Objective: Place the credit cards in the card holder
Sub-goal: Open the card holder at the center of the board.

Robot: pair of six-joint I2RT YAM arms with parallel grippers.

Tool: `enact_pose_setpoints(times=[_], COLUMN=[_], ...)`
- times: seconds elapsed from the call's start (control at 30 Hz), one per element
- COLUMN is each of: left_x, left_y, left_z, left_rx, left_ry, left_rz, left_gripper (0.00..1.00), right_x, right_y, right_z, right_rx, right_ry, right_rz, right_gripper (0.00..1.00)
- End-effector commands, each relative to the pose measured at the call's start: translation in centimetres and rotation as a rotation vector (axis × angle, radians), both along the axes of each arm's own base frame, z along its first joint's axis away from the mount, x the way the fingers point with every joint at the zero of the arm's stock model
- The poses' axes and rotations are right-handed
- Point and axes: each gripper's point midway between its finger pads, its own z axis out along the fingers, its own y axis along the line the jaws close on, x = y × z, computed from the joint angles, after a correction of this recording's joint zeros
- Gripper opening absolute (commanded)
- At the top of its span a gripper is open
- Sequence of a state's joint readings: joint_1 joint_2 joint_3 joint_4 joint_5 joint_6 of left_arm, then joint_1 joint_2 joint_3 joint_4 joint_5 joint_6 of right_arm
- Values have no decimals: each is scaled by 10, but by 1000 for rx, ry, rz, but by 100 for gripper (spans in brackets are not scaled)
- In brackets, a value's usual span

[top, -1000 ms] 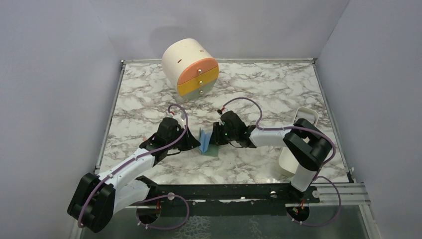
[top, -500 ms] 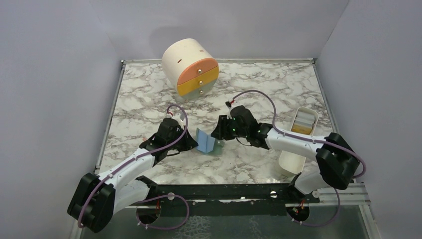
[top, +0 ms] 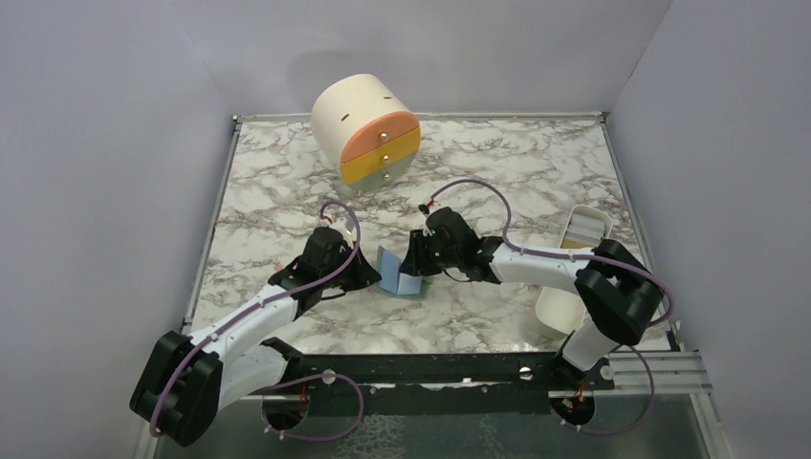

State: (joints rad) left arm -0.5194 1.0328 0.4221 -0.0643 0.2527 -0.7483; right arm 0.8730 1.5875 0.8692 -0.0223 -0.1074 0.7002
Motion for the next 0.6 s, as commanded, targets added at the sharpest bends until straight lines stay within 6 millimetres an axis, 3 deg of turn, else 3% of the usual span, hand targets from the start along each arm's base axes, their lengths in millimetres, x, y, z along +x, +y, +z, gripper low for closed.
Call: enact_pose_setpoints(times=[0.0,0.3,0.57], left_x=[-1,4,14], left_y=[4,-4,0], left_z=[-8,-1,-6], left_rx=[6,-23,47], left_ry=[11,4,-10], left_rz=[31,12,10], left_gripper=[1,33,40], right_x=[4,-7,-6], right_y=[10,5,-6], right_z=[-14,-63,-77], right_rx=[-31,-110,-210], right_ry=[2,53,63], right_rz=[29,92,96], right_gripper=[31,31,30])
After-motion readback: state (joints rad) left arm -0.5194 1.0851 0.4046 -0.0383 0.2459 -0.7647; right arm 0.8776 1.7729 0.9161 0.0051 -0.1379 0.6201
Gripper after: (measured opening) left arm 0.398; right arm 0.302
